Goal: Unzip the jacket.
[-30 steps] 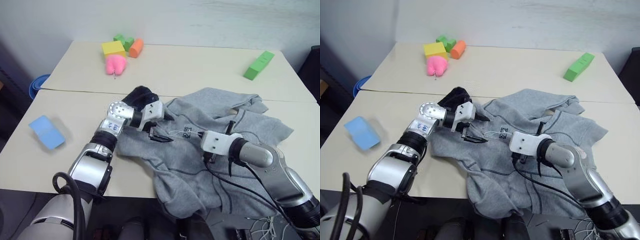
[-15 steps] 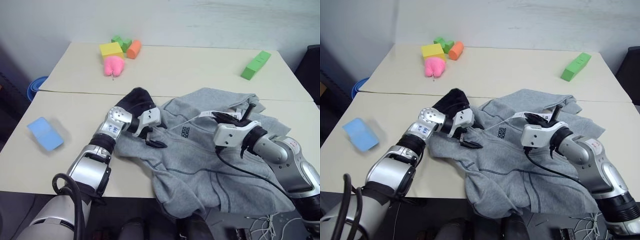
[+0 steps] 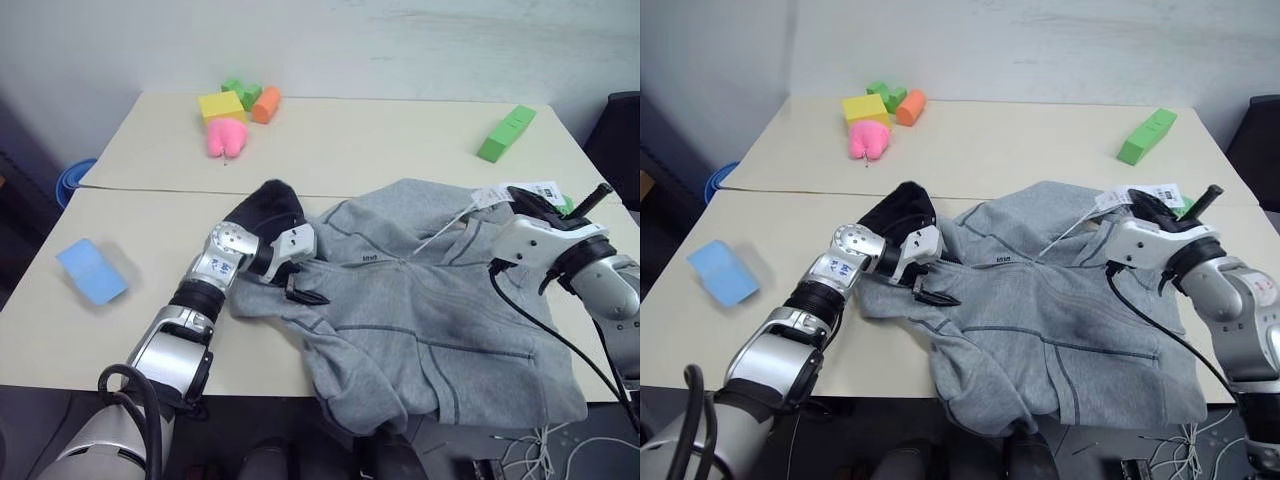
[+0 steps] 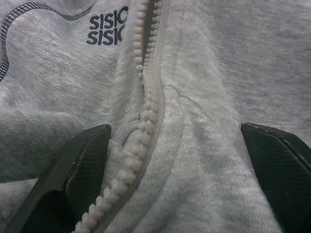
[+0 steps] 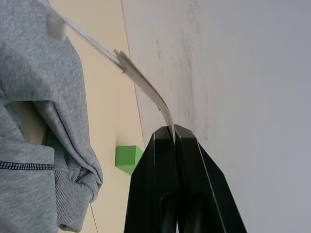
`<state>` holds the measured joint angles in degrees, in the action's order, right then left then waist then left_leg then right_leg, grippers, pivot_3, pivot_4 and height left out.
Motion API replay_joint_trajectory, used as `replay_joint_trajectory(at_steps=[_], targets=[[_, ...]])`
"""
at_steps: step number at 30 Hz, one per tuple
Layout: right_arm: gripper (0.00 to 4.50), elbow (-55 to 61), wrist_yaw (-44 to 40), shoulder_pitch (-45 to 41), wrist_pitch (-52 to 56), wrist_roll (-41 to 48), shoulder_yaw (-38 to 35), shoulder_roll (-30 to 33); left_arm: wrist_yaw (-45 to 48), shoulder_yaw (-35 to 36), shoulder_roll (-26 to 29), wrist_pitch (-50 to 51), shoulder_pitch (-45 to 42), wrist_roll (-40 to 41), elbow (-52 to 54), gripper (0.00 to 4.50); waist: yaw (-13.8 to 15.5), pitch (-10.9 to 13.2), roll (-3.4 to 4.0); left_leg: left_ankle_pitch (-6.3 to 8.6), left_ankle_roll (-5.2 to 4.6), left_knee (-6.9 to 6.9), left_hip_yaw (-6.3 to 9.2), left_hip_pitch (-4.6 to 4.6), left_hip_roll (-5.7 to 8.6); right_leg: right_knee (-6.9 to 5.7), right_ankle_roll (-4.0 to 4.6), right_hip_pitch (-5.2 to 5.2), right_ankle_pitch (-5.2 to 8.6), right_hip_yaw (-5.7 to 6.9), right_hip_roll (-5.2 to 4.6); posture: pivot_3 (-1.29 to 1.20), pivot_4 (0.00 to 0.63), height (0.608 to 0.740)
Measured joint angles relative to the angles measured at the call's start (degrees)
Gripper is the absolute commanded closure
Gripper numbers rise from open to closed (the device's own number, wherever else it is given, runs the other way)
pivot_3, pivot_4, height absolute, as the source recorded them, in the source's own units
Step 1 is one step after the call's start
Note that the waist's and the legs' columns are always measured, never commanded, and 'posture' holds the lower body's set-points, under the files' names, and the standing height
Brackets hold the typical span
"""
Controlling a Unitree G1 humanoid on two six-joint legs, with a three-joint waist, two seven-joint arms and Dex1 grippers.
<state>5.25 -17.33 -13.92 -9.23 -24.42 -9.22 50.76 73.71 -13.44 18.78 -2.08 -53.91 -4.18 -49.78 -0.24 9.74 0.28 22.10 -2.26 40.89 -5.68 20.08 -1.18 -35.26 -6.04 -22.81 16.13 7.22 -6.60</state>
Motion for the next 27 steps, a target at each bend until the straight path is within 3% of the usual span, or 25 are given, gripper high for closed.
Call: replay_joint_trajectory(at_steps=[6, 13, 18, 27], targets=[[4.49, 1.55, 0.73, 4.52, 2.54, 1.15, -3.44, -1.83, -0.23, -0.01, -0.03, 0.9, 1.17, 0.4, 1.8, 0.0, 0.14, -0.17, 0.23, 0.01, -0.02, 0.01, 0.01, 0.02, 0.04, 0.0, 0.0, 0.0, 0.0, -0.01, -0.03, 0.0, 0.15, 0.74], [4.49, 3.18, 1.54, 18.28, 5.84, 4.66, -23.82, -2.34, 0.25, -0.2, 1.53, 1.01, 3.29, 0.52, 3.9, 0.0, 0.08, -0.44, 0.37, 0.04, 0.0, -0.29, 0.01, -0.35, 0.02, 0.28, 0.0, 0.35, 0.01, -0.07, 0.03, 0.0, 0.15, 0.74], [4.49, -8.2, 3.38, 24.48, 2.05, 6.01, -32.94, -1.12, 0.38, -0.22, 3.4, 1.01, 5.52, 0.52, 4.26, 0.0, -1.39, -0.83, 0.37, 0.2, 0.13, -1.38, -0.47, -1.8, -0.09, 0.98, 0.11, 1.42, 0.2, -0.95, -0.21, 0.0, 0.15, 0.74], [4.49, -29.04, 10.0, 19.89, -6.62, 6.63, -34.54, 9.14, 0.73, -0.27, 4.91, 1.02, 6.57, 0.52, 4.52, 0.0, -2.1, -1.22, 1.01, 0.12, 0.56, -1.89, -0.95, -2.46, -0.36, 0.73, 0.37, 1.37, 0.44, -1.36, -0.1, 0.0, 0.15, 0.74]])
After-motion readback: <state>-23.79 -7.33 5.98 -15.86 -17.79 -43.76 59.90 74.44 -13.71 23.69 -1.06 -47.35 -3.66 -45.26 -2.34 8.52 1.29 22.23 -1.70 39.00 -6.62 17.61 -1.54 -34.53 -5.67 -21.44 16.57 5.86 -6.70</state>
